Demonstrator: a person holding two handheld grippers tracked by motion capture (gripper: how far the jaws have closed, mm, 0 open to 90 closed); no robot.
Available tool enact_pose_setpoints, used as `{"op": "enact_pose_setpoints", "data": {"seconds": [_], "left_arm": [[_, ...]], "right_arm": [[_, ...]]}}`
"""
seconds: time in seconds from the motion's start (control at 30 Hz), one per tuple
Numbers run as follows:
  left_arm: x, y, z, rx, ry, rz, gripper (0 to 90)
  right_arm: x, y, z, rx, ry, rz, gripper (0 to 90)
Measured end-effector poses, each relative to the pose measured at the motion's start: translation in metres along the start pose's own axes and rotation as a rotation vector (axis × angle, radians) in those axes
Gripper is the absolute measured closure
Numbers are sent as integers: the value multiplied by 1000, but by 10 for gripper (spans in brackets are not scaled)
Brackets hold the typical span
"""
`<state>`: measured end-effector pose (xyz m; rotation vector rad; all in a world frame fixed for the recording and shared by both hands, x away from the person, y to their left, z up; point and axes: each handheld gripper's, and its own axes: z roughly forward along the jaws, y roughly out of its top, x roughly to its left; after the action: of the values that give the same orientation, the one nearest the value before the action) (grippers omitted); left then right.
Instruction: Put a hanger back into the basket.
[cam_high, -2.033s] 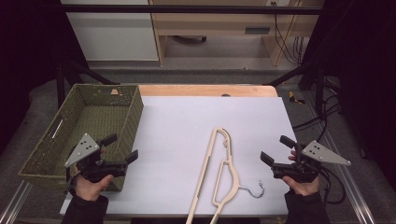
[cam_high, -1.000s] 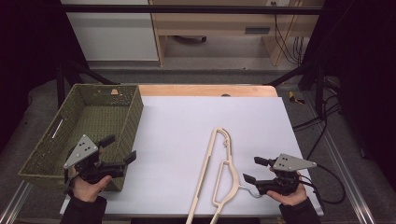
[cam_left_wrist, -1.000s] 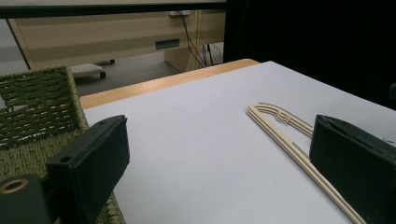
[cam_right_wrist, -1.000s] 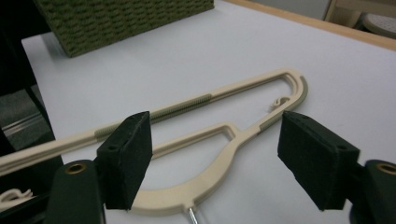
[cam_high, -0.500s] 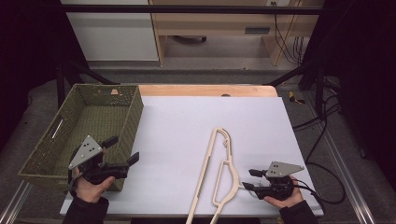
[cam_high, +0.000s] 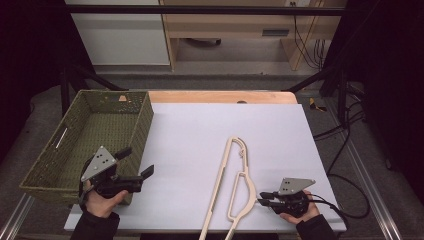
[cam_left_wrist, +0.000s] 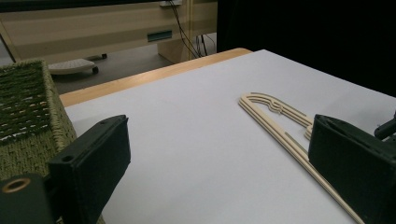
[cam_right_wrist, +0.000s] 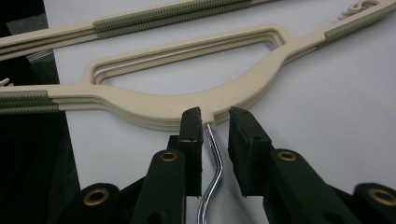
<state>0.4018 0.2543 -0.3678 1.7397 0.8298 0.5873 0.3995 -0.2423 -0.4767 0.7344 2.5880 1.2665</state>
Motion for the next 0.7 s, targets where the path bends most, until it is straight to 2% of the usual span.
{"op": "enact_pose_setpoints", "data": {"seconds": [0.17, 0.37, 0.53, 0.7], "left_arm": [[-1, -1, 2, 7, -5, 3, 57], [-5, -2, 7, 23, -14, 9, 58], [-8, -3, 10, 33, -22, 13, 58], [-12, -5, 15, 49, -31, 20, 58]], "right_arm": [[-2, -2, 1, 3, 19, 1, 795], [-4, -3, 6, 31, 34, -11, 850], [-6, -1, 3, 16, 54, -24, 865], [-6, 0, 0, 12, 69, -17, 874]]}}
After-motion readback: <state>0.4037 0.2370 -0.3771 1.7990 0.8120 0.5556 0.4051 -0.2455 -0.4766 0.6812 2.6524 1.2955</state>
